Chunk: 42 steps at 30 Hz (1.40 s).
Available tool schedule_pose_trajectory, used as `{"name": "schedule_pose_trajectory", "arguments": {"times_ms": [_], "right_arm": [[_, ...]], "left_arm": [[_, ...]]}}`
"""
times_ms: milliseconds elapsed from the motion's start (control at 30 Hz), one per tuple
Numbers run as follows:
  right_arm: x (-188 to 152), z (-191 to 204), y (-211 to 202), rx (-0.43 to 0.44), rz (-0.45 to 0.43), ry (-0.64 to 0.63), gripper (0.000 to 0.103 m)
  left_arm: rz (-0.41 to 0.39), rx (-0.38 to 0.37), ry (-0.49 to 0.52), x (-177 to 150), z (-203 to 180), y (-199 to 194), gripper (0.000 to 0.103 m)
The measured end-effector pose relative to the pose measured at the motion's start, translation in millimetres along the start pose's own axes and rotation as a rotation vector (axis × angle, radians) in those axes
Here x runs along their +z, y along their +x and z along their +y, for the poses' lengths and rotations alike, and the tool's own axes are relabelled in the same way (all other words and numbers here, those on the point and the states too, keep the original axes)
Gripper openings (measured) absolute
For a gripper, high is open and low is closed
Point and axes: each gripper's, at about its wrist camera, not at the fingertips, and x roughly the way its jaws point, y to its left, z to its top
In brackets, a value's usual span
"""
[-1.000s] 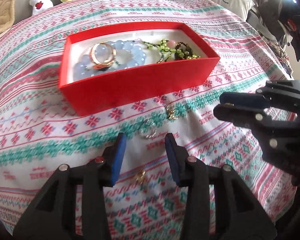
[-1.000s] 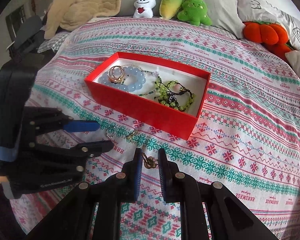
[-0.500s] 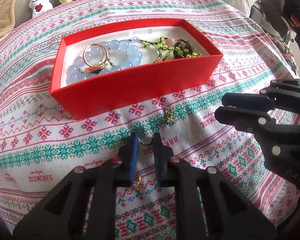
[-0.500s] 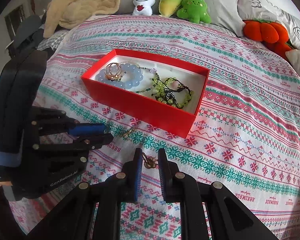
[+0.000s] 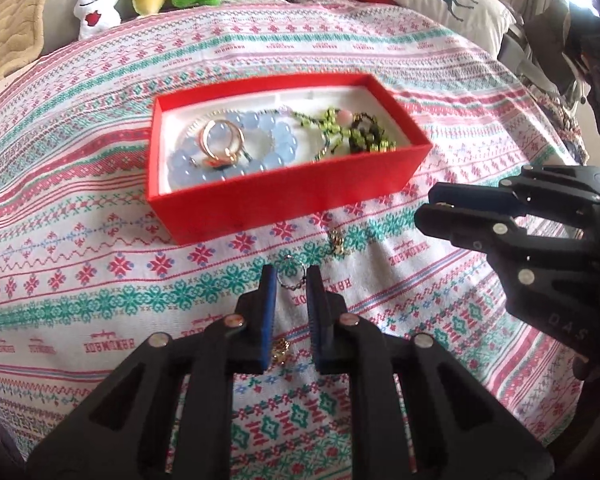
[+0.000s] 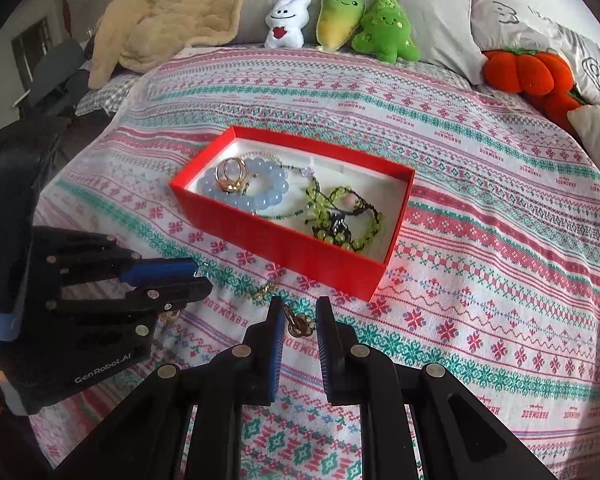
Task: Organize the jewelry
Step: 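Carry both small pieces over the red box and open both tools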
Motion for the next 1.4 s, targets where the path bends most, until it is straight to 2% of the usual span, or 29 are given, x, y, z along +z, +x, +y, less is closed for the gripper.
{"name": "schedule_pose_trajectory", "arguments": {"times_ms": [400,567,833,1133,1400], "right_arm": [[23,-12,-17,0.006,-0.060,0.062,0.016],[35,-25,-24,0.006,-0.099,0.107,0.016],[54,-34,-13,0.027,-0.122,0.145,0.016],[58,-44,9,0.024,-0.085,0.180,0.016],[57,-47,11,0.015,-0.080,0.184,0.016]], "left_arm": [[-0.079,-0.001,-0.029,24,4,-27,0.016],[-0.116,-0.010,-0.074,40,11,-31,0.016],[-0.166,-0.021,-0.120,61,14,-16,0.016],[-0.177,0.004,-0.186,72,24,0,0.017],[-0.177,0.021,-0.172,68,24,-11,0.034]]}}
